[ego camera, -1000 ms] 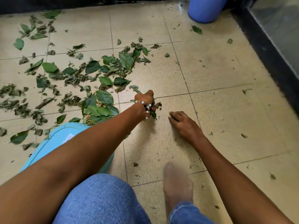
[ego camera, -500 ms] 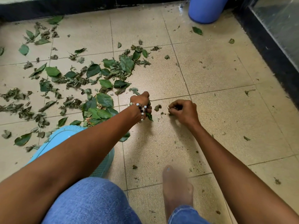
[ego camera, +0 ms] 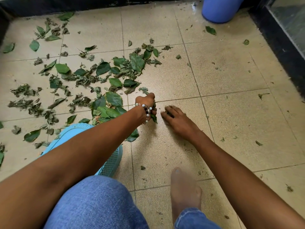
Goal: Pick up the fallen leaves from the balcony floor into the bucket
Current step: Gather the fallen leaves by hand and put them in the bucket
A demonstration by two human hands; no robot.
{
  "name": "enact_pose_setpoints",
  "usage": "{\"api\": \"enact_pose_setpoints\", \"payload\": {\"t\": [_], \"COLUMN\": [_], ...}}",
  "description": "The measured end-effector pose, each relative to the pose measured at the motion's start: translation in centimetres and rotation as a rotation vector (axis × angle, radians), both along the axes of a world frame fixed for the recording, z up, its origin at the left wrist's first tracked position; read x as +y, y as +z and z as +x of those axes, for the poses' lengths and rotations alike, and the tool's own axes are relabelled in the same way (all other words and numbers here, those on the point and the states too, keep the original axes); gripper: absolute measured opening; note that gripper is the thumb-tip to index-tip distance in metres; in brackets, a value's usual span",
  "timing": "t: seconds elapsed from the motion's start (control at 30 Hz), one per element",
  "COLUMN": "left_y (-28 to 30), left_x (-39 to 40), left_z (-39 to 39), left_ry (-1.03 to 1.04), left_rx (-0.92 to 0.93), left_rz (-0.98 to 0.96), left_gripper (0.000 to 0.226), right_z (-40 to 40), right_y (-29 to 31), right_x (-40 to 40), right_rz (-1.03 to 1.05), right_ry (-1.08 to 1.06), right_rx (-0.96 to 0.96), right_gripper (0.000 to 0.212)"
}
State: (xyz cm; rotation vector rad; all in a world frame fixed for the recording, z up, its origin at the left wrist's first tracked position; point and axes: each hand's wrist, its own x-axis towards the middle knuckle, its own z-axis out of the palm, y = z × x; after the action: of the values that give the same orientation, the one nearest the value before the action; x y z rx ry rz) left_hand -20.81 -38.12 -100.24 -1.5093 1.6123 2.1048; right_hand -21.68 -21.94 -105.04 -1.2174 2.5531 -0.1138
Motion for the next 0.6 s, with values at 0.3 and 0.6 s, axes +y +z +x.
{"api": "enact_pose_setpoints", "payload": {"t": [0.3, 0.6], "left_y": [0.2, 0.1], "left_x": [1.2, 2.4], "left_z": [0.3, 0.4], "left_ry": [-0.056, -0.102], "left_rx": [0.03, 0.044], "left_rz": [0.011, 0.069], "left_gripper": [0.027, 0.027], "right_z": [-0.1, 1.0], "right_y": [-0.1, -0.2], "right_x": [3.9, 5.3], "right_rz": [-0.02, -0.081], "right_ry": [-0.057, -0.225], "right_rx": [0.038, -0.001], "right_gripper": [0.043, 0.037]}}
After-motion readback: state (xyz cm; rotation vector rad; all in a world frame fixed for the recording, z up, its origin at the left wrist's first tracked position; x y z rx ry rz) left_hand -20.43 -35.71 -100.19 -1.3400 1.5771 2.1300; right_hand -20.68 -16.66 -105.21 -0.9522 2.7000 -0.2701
